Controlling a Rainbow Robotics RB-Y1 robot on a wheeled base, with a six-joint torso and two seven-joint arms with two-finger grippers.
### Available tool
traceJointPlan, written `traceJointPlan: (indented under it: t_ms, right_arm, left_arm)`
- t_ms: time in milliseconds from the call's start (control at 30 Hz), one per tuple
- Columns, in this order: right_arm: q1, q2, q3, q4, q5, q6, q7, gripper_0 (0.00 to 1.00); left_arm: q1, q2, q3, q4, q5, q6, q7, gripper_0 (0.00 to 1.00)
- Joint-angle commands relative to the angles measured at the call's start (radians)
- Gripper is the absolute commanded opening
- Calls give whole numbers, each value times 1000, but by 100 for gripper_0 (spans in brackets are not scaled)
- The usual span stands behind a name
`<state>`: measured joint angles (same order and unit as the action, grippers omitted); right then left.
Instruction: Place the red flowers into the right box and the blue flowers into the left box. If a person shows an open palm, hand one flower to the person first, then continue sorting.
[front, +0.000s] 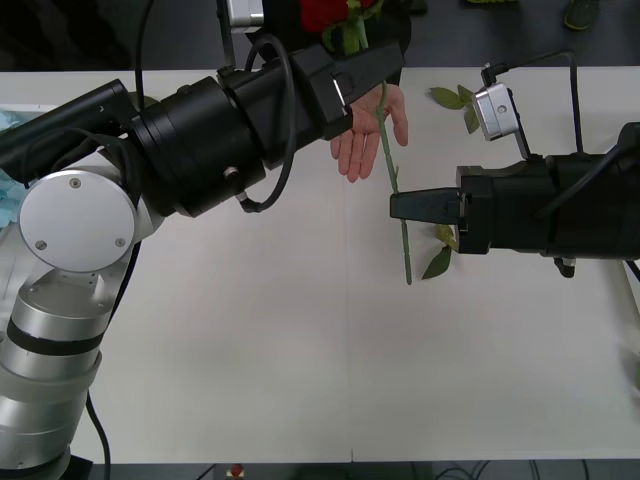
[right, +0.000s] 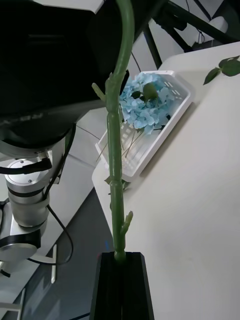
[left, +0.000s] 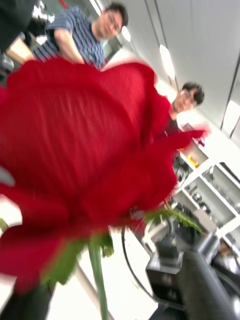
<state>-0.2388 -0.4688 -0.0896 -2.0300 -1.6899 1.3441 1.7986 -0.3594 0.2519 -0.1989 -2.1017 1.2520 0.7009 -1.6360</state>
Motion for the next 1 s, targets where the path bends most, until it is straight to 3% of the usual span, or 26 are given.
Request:
traceJointPlan:
  t_ms: [33, 267, 600, 767, 1000]
  right_arm:
    - [-20, 22, -15, -44, -27, -10, -24, 0]
    - [-20, 6, -73, -45, -33, -6, -10, 0]
    - [-22, 2, -305, -42, -24, 59, 113, 0]
    - [-22, 2, -361, -42, 39, 33, 237, 0]
    - [-22, 1, -334, -12, 164, -152, 467, 0]
  left_arm:
    - [-7, 95, 45, -35, 35, 108, -30, 100]
    - [25, 221, 167, -49, 124, 295, -31, 100]
    - [43, 397, 388, -49, 219, 609, -48, 100]
    - [86, 487, 417, -49, 267, 624, -123, 100]
    - [140, 599, 470, 3, 368, 637, -304, 100]
